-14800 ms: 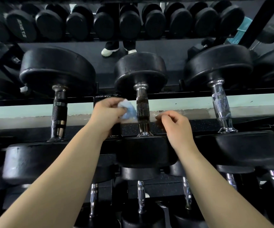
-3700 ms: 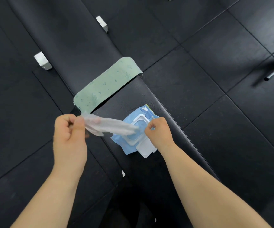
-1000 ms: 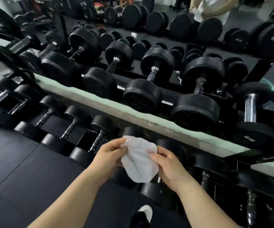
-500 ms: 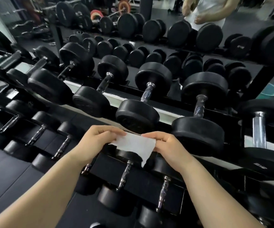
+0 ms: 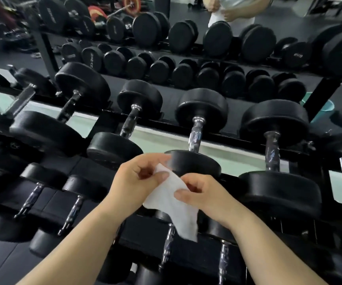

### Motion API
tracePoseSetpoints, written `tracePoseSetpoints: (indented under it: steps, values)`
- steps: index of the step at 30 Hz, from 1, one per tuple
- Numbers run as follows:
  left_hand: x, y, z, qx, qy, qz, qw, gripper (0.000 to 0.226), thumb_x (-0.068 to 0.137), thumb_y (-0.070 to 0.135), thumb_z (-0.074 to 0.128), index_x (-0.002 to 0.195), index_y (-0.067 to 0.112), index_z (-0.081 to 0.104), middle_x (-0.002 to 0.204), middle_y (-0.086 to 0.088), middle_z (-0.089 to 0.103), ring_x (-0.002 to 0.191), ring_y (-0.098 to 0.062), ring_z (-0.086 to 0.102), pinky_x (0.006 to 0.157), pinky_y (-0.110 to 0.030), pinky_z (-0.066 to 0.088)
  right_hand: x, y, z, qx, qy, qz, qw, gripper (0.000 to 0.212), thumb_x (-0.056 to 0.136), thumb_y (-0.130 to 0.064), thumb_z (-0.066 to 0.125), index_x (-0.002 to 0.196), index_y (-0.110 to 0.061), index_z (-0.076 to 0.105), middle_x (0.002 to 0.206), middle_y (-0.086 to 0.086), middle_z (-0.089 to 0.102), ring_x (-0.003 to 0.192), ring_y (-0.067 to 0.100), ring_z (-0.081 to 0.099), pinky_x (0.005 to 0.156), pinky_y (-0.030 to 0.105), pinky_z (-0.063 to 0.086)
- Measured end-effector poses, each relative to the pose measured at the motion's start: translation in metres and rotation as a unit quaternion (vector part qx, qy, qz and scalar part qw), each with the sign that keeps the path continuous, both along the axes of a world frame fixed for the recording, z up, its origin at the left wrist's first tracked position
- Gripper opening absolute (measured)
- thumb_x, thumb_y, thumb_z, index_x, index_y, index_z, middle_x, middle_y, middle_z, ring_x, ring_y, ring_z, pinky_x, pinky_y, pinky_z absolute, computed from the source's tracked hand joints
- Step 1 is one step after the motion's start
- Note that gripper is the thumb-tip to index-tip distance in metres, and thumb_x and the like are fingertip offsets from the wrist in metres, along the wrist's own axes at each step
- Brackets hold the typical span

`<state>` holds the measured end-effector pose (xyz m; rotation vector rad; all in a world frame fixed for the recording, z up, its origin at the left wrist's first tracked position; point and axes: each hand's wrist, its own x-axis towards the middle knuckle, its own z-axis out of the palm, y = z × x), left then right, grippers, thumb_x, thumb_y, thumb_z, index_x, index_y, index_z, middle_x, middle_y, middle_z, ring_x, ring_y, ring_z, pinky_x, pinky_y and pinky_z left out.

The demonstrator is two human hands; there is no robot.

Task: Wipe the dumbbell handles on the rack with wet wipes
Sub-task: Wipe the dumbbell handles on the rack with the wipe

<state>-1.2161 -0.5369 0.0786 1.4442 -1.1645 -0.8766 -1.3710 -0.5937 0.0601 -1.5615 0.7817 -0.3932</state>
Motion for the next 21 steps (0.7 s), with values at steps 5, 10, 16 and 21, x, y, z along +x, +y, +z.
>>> tracePoseSetpoints:
  steps: [5, 10, 16, 21]
  values:
    - [0.066, -0.031, -0.016, 0.014, 0.05, -0.011, 0.999, 0.047, 0.075, -0.006, 0.066, 0.074, 0.04, 0.069, 0.064, 0.004, 0.062, 0.058, -0.001, 0.053, 0.055, -0.01, 0.046, 0.065, -0.017, 0.001, 0.06, -0.042, -0.081, 0.994, 0.004, 0.067, -0.03, 0.063, 0.067, -0.03, 0.067, 0.064, -0.013, 0.061, 0.066, 0.002, 0.056, 0.062, 0.014, 0.043]
    - [0.094, -0.063, -0.024, 0.027, 0.077, -0.052, 0.995, 0.038, 0.078, -0.004, 0.062, 0.076, 0.034, 0.065, 0.06, 0.015, 0.062, 0.056, 0.006, 0.053, 0.055, -0.006, 0.043, 0.095, -0.026, 0.002, 0.106, -0.026, -0.189, 0.976, 0.009, 0.075, -0.029, 0.06, 0.074, -0.023, 0.066, 0.074, -0.004, 0.059, 0.074, 0.011, 0.055, 0.07, 0.023, 0.043]
    - [0.075, -0.091, -0.038, 0.035, 0.067, -0.131, 0.988, 0.027, 0.083, 0.007, 0.06, 0.081, 0.034, 0.063, 0.078, 0.022, 0.068, 0.076, 0.004, 0.061, 0.071, -0.007, 0.045, 0.052, -0.028, 0.031, 0.041, 0.053, -0.397, 0.915, 0.03, 0.08, -0.013, 0.057, 0.064, -0.037, 0.065, 0.06, -0.018, 0.061, 0.056, -0.002, 0.057, 0.056, 0.017, 0.046]
    - [0.046, -0.095, -0.037, 0.025, 0.019, -0.199, 0.98, 0.035, 0.08, 0.007, 0.063, 0.081, 0.042, 0.058, 0.086, 0.01, 0.064, 0.086, 0.002, 0.056, 0.078, -0.008, 0.045, 0.023, -0.054, 0.043, -0.078, 0.133, -0.534, 0.832, 0.02, 0.084, -0.013, 0.053, 0.073, -0.03, 0.057, 0.072, -0.012, 0.057, 0.068, 0.004, 0.051, 0.057, 0.021, 0.038]
